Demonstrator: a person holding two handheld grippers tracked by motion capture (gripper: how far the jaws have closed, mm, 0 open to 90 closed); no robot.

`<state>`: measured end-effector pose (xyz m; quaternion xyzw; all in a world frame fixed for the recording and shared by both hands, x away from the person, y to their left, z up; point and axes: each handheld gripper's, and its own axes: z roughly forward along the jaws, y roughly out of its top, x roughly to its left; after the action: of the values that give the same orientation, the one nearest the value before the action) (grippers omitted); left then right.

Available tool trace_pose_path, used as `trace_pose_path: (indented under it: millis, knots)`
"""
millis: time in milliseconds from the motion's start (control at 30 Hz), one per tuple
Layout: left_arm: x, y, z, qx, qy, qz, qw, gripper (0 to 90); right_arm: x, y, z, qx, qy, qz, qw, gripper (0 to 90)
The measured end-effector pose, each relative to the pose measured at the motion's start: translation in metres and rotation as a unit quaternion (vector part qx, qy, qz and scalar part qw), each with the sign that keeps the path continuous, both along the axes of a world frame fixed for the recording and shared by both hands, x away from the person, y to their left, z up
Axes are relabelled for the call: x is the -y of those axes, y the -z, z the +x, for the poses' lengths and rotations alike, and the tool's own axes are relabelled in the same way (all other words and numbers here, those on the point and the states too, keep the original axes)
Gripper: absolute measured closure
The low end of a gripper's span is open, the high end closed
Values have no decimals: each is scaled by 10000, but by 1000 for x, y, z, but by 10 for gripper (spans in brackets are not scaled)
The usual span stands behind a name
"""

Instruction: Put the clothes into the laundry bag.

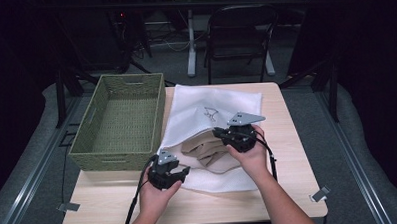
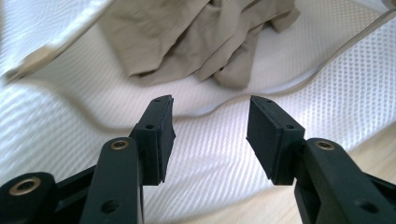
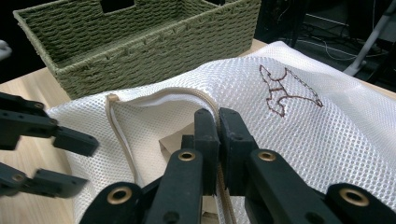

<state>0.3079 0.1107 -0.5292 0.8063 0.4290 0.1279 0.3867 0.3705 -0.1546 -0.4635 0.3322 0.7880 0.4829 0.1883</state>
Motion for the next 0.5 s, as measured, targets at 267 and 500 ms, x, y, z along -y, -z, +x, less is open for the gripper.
trace_pose_path:
  millis: [267,500]
  knots:
    - [-35,-5,-13,67,-395,85,9992,513,0,3,0,-44,7,-33,10000,862]
    - [-59,-10,-17,124,-713,172,9972,509,-1,8,0,-95,14,-82,9999,860]
